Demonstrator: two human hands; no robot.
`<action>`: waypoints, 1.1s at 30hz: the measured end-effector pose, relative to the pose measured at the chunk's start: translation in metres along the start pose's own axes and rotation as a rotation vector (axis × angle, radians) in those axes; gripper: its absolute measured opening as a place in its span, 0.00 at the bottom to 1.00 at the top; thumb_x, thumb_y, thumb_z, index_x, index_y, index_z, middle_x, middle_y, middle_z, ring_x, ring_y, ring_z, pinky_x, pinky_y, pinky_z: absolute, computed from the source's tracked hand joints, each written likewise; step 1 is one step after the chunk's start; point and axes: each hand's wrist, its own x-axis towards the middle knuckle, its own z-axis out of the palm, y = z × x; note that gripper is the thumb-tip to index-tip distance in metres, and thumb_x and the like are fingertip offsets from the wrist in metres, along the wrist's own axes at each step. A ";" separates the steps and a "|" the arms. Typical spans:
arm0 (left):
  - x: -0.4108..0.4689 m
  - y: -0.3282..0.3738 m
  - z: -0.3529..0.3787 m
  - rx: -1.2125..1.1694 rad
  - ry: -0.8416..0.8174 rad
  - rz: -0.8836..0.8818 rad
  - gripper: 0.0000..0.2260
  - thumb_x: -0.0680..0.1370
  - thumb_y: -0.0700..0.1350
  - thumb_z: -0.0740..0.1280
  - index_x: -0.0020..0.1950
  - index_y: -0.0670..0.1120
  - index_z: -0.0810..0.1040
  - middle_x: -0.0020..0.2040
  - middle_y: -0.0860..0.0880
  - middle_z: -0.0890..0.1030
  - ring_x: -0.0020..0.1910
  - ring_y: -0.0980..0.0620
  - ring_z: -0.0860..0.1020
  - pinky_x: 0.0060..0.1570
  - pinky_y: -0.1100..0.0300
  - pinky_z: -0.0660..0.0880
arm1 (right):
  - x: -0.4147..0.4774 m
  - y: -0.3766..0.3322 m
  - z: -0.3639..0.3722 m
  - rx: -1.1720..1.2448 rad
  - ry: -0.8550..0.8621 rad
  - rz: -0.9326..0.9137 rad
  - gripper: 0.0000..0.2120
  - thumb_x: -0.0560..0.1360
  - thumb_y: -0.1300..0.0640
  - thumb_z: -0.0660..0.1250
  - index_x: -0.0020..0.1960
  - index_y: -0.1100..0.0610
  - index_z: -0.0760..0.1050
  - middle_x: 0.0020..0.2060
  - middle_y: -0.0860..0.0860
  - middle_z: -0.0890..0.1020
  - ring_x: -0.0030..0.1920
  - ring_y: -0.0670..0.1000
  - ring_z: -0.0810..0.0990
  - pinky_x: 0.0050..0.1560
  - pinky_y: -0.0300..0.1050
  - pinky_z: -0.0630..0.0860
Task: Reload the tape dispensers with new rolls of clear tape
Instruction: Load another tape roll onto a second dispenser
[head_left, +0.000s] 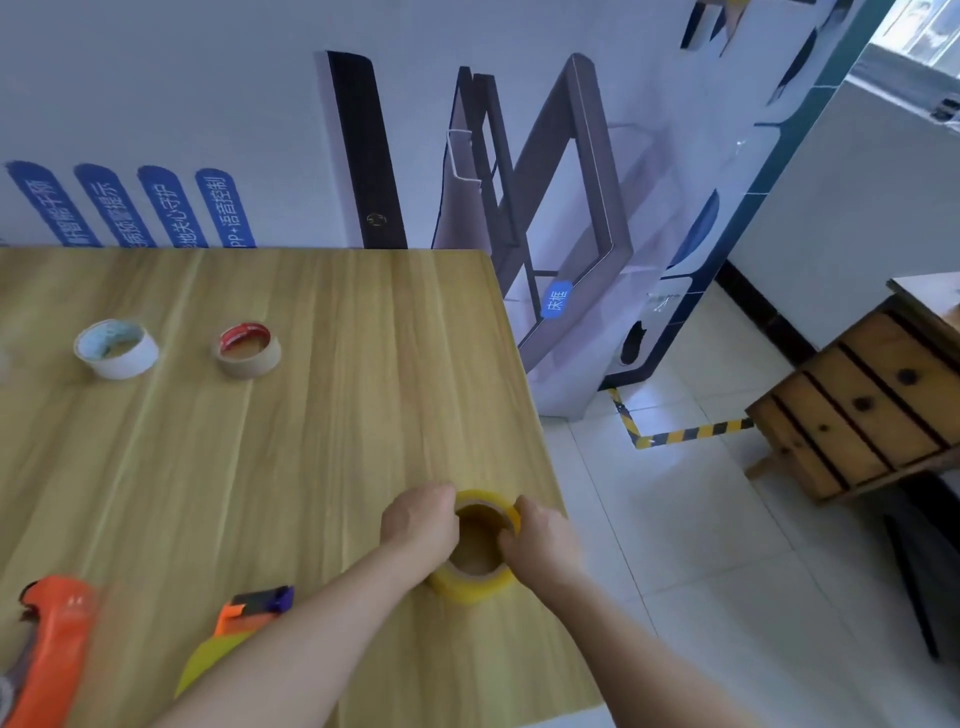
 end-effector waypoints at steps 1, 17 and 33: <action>0.001 0.000 -0.001 -0.006 0.016 0.000 0.10 0.80 0.46 0.58 0.60 0.48 0.74 0.56 0.48 0.79 0.54 0.46 0.78 0.50 0.52 0.77 | 0.002 0.000 0.000 0.022 0.007 -0.008 0.04 0.74 0.57 0.60 0.43 0.56 0.66 0.36 0.51 0.73 0.38 0.55 0.72 0.27 0.43 0.62; -0.015 -0.014 -0.126 -1.270 0.249 0.192 0.16 0.75 0.40 0.70 0.58 0.57 0.76 0.51 0.53 0.80 0.48 0.56 0.78 0.48 0.67 0.75 | 0.003 -0.081 -0.086 0.512 0.546 -0.283 0.05 0.75 0.54 0.67 0.51 0.49 0.78 0.38 0.45 0.80 0.39 0.49 0.77 0.39 0.43 0.73; -0.057 -0.035 -0.199 -1.126 0.544 0.426 0.31 0.64 0.52 0.77 0.62 0.71 0.68 0.62 0.63 0.75 0.62 0.59 0.74 0.60 0.54 0.75 | -0.015 -0.166 -0.125 0.557 1.038 -0.640 0.17 0.68 0.67 0.67 0.54 0.55 0.83 0.43 0.45 0.77 0.44 0.45 0.73 0.46 0.28 0.68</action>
